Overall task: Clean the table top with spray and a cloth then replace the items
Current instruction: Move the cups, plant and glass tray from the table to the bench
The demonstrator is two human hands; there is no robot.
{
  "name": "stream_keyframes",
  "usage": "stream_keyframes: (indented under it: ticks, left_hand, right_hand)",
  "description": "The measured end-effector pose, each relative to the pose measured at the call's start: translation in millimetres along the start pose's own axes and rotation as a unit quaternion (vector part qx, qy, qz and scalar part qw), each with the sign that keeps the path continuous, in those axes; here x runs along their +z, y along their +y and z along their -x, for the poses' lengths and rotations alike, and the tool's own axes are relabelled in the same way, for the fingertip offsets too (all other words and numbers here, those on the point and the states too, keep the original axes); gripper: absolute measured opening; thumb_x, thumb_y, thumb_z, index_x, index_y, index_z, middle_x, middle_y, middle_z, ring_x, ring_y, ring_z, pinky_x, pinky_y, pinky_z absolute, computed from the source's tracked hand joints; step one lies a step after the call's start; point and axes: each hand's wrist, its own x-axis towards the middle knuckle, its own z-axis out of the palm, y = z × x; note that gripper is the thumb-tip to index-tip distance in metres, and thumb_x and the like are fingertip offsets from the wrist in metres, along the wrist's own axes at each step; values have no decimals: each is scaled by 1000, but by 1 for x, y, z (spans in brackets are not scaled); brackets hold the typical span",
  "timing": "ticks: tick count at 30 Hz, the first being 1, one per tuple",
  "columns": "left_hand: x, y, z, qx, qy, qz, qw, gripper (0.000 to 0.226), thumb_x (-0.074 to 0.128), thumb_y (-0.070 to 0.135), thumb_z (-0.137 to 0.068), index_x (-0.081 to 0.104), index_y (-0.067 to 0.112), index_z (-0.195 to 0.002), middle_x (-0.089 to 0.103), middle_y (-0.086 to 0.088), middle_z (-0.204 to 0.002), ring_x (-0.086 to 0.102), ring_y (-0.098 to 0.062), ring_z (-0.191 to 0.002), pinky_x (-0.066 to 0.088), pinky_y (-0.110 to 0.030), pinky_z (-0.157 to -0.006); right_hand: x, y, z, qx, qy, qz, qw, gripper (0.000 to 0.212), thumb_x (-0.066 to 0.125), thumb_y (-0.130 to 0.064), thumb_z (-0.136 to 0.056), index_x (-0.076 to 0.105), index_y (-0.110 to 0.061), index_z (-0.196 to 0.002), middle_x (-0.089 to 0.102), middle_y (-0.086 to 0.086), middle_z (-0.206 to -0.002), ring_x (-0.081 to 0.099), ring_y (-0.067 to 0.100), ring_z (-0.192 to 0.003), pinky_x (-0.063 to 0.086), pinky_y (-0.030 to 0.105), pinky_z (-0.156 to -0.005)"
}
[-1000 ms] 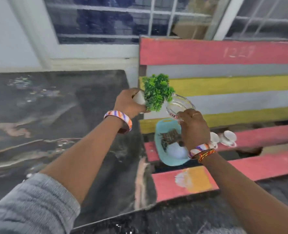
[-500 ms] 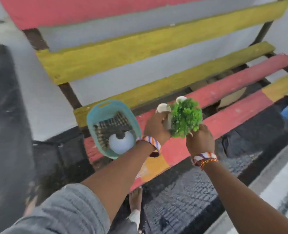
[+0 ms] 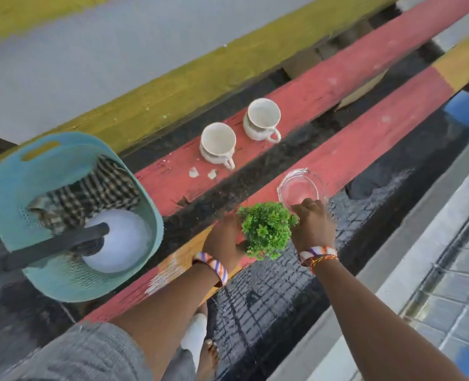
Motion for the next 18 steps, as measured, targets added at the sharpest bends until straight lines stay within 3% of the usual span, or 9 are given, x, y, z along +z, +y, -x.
stream_keyframes:
  ticks: [3, 8, 12, 15, 18]
  left_hand:
    - [-2, 1, -2, 3, -24, -59, 998, 64, 67, 11, -80, 40, 9, -137, 31, -14, -152, 24, -33, -143, 29, -37, -113]
    - [-2, 2, 2, 21, -13, -102, 994, 70, 65, 11, -81, 31, 9, -142, 18, -13, -156, 19, -31, -145, 27, -41, -117]
    - [-7, -1, 18, 27, 58, -109, 992, 63, 53, 4, -86, 28, 11, -143, 23, -16, -154, 29, -31, -141, 44, -43, -105]
    - [-13, -1, 42, 34, 94, -103, 990, 58, 49, 1, -88, 32, 14, -142, 33, -11, -151, 29, -26, -142, 41, -40, -106]
    - [-20, -1, 74, 65, 126, -108, 984, 48, 47, 5, -89, 42, 10, -136, 50, -13, -139, 44, -28, -132, 41, -37, -105]
  right_hand:
    - [3, 1, 1, -1, 6, 2, 1000, 33, 71, 18, -41, 73, -2, -68, 66, 15, -65, 62, 37, -64, 47, 35, -41]
    - [0, 0, 5, 6, -14, -27, 1000, 44, 52, 22, -65, 71, 1, -99, 69, 21, -100, 59, 43, -96, 52, 51, -67]
    - [0, 2, 15, -4, 4, -30, 1000, 47, 58, 18, -69, 64, 1, -113, 67, 21, -109, 58, 42, -105, 53, 55, -76]
    - [-8, -1, 35, 15, 27, -51, 998, 48, 59, 14, -74, 60, -1, -119, 64, 21, -116, 55, 41, -111, 52, 55, -84]
    - [-23, -13, 62, 16, 72, -76, 994, 51, 59, 11, -74, 56, -3, -124, 58, 20, -125, 50, 43, -117, 47, 56, -93]
